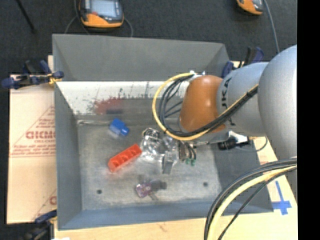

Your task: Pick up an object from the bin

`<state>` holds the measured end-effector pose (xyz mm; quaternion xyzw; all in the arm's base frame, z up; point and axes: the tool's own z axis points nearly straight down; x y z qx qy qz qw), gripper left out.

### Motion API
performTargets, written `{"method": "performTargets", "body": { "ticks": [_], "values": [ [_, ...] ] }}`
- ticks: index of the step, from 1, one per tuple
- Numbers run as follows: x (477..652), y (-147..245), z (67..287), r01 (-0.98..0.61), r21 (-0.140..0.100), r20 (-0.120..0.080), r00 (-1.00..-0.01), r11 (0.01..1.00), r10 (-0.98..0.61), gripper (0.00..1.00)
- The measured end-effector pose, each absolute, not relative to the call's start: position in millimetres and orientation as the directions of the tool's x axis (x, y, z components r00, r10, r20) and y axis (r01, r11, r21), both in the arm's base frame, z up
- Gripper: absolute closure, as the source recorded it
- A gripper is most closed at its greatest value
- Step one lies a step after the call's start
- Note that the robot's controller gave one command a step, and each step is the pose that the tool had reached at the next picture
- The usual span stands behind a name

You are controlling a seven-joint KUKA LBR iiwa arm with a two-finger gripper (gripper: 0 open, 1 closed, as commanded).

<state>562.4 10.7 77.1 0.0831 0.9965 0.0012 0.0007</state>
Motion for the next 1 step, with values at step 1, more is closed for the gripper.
{"method": "performTargets", "body": {
  "ticks": [1],
  "values": [
    [541.9,-66.6,76.0,-0.066,0.000,-0.016,-0.998,0.998,-0.066,1.00]
  ]
}}
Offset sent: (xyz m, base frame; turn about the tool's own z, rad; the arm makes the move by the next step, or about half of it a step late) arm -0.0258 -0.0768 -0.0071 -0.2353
